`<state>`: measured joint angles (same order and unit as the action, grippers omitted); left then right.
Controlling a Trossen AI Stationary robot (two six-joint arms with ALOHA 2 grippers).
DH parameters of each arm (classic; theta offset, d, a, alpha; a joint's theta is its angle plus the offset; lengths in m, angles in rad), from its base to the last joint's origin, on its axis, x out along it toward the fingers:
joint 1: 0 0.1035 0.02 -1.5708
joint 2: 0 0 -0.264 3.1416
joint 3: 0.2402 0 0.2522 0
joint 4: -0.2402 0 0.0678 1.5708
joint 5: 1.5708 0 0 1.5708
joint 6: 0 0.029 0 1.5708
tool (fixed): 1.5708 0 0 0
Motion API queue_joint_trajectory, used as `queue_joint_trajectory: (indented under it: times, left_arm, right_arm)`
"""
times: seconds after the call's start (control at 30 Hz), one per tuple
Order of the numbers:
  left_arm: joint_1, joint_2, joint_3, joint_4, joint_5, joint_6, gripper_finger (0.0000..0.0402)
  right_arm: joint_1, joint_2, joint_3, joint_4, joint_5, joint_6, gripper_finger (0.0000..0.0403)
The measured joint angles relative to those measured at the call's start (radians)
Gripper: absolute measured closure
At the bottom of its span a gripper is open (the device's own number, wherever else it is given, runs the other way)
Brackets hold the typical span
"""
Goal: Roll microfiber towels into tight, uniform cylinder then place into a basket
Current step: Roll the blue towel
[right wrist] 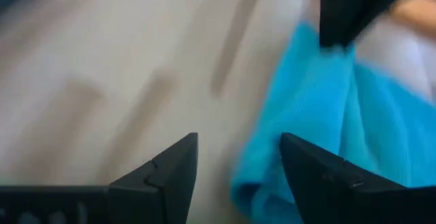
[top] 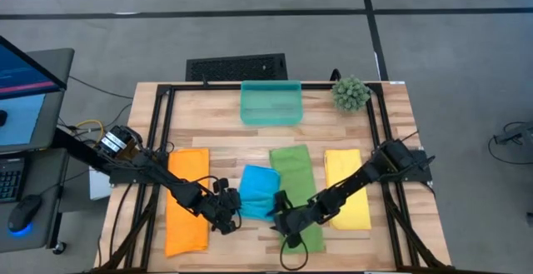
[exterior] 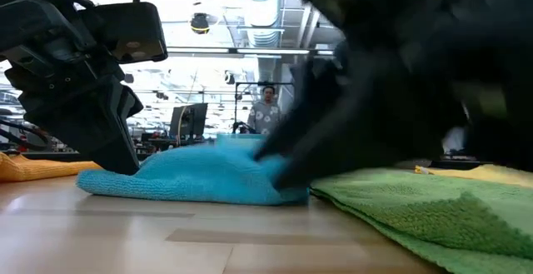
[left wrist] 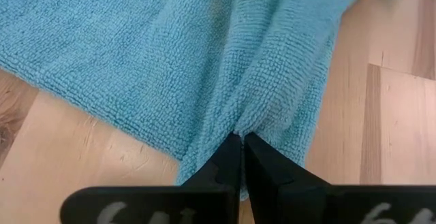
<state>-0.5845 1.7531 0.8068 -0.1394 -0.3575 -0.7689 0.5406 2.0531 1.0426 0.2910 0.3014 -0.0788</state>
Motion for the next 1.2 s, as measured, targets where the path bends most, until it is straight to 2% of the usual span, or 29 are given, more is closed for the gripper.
queue_joint_trajectory:
  times: [0.2, 0.4, 0.63, 0.77, 1.03, 1.1, 1.2]
  left_arm:
    - [0.000, 0.000, 0.001, -0.002, 0.001, 0.005, 0.0401]
    - [0.000, 0.000, 0.001, -0.003, 0.001, 0.006, 0.0401]
    - [0.000, 0.000, 0.001, -0.004, 0.000, 0.008, 0.0401]
    - [-0.001, 0.001, 0.001, -0.003, -0.012, 0.018, 0.0401]
    - [-0.005, 0.001, 0.012, -0.006, -0.024, 0.074, 0.0401]
    - [-0.013, 0.002, 0.020, -0.011, -0.039, 0.111, 0.0401]
    - [-0.025, 0.005, 0.034, -0.020, -0.065, 0.150, 0.0401]
  right_arm:
    - [-0.016, -0.002, 0.003, -0.029, 0.078, 0.083, 0.0171]
    - [-0.046, -0.004, 0.006, -0.101, 0.064, 0.244, 0.0171]
    - [-0.066, -0.005, 0.006, -0.106, 0.014, 0.300, 0.0178]
    - [-0.075, -0.007, 0.006, -0.108, -0.014, 0.394, 0.0221]
    - [-0.080, -0.007, 0.007, -0.106, -0.047, 0.521, 0.0375]
    - [-0.080, -0.007, 0.007, -0.101, -0.074, 0.544, 0.0386]
    - [-0.080, -0.006, 0.007, -0.086, -0.101, 0.626, 0.0375]
